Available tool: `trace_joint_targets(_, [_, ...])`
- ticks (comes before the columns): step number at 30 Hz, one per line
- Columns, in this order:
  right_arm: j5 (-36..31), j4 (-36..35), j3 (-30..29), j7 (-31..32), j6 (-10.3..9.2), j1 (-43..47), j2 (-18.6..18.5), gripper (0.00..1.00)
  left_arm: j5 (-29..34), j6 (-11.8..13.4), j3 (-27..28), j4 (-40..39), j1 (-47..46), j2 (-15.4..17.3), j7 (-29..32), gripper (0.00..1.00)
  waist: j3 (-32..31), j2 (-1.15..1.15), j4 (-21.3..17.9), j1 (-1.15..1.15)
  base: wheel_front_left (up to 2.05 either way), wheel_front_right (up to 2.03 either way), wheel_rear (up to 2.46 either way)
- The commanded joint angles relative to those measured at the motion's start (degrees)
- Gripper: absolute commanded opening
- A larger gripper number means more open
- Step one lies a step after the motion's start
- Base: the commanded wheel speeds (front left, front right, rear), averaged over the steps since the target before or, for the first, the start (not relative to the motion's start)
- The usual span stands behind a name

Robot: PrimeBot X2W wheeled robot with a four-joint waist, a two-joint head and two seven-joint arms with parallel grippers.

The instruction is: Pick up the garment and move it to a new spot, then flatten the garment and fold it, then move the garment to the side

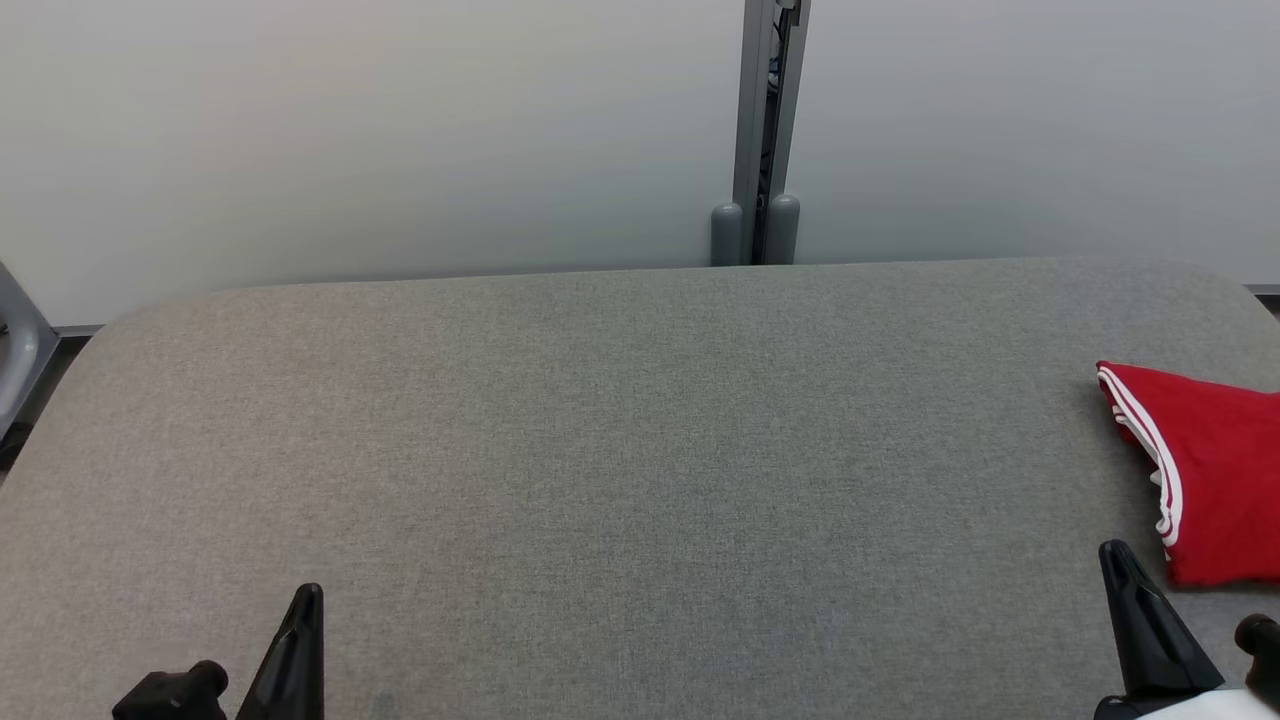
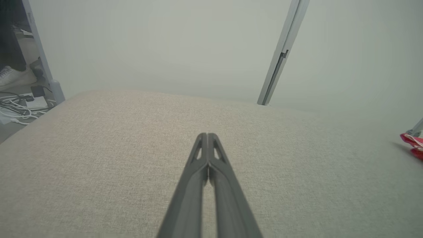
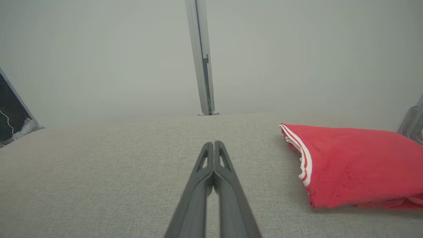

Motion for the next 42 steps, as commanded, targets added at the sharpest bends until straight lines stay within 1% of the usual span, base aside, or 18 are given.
trace_joint_targets(1, [3.16,-0.55,0.21,-0.09,0.00,-0.74,-0.41,0.00,-2.62,-0.58,1.13,-0.85,-0.96,0.47,0.49,0.00,0.04,0.00,0.00,0.00,0.00,0.00,0.00])
trace_joint_targets(25, [26.51,2.26,1.77,0.31,0.00,-2.97,-0.47,0.00,-21.44,-5.06,6.67,0.11,-2.65,-2.58,5.78,0.00,0.46,0.00,-0.08,0.00,0.00,0.00,0.00])
trace_joint_targets(26, [28.23,2.46,1.87,0.35,0.00,-3.16,-0.45,0.00,-22.85,-5.38,7.12,0.13,-2.80,-2.80,6.18,0.00,0.50,0.00,-0.09,0.00,0.00,0.00,0.00])
trace_joint_targets(42, [40.75,4.01,2.50,0.67,-0.01,-4.29,-0.27,0.00,-32.88,-7.81,10.38,0.39,-3.58,-4.71,9.29,0.00,0.80,0.00,-0.14,0.00,0.00,0.00,0.00])
